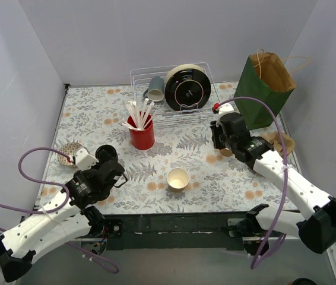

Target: Pack the takeout coffee

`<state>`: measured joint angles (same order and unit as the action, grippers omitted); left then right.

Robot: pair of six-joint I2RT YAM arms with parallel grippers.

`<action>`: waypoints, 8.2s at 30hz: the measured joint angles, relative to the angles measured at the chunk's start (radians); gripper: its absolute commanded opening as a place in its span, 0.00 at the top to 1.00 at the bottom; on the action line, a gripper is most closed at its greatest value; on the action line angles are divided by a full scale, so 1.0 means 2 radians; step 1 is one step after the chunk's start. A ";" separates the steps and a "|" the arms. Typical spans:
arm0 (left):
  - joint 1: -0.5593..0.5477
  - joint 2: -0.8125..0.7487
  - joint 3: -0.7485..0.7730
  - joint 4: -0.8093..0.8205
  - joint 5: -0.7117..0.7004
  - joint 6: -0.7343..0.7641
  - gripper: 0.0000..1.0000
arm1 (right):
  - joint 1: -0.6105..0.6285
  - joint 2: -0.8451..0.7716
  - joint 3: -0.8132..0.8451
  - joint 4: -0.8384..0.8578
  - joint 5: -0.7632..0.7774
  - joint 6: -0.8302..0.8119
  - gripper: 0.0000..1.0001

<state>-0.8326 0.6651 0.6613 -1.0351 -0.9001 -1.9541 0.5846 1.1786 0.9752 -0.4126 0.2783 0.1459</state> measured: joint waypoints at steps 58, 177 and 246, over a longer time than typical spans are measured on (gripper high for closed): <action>0.337 0.194 -0.031 0.240 0.234 0.005 0.73 | 0.000 -0.126 -0.044 -0.030 -0.019 -0.010 0.69; 0.338 0.111 0.099 0.087 0.721 0.345 0.04 | 0.495 0.183 -0.024 0.279 0.161 -0.862 0.87; 0.123 0.086 -0.092 0.472 0.690 0.280 0.24 | -0.004 0.001 -0.215 0.331 -0.585 0.316 0.84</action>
<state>-0.5869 0.8364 0.4782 -0.0902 0.4797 -1.3949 0.5758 1.1797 0.5446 0.2489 -0.8925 0.7784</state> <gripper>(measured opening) 0.778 0.295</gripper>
